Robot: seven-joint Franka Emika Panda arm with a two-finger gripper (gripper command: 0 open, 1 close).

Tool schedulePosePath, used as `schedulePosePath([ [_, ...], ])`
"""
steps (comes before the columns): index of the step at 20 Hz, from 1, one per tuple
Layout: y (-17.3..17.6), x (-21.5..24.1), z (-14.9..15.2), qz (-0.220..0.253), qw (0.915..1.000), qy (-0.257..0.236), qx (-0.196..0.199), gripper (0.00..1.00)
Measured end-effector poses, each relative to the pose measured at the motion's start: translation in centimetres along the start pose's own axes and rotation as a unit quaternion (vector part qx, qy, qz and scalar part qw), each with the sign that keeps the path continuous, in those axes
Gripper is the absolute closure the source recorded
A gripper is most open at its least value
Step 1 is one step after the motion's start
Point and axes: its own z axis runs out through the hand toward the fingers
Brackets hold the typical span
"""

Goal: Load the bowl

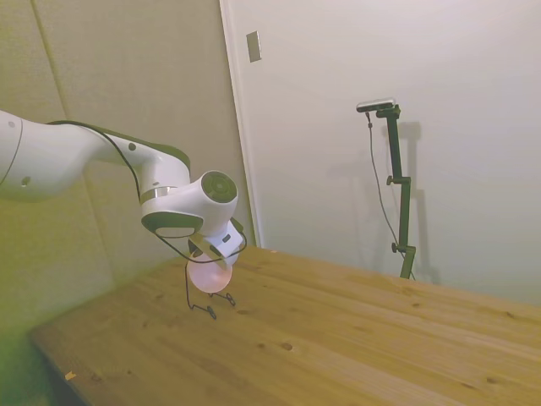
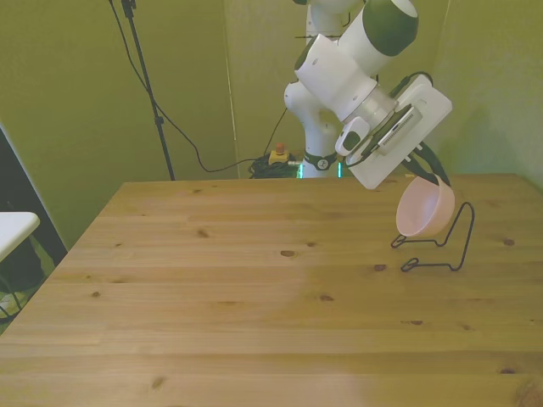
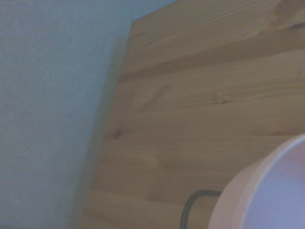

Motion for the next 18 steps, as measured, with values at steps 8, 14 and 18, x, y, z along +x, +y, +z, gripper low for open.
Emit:
schedulePosePath([
  [8, 0.7, 0.1, 2.9, -0.004, 0.9996, -0.022, 0.019, 1.0],
  [14, 1.7, 0.8, 4.0, 0.004, 0.9993, -0.025, 0.028, 1.0],
  [18, 2.3, 1.0, 4.5, 0.008, 0.9992, -0.026, 0.028, 1.0],
])
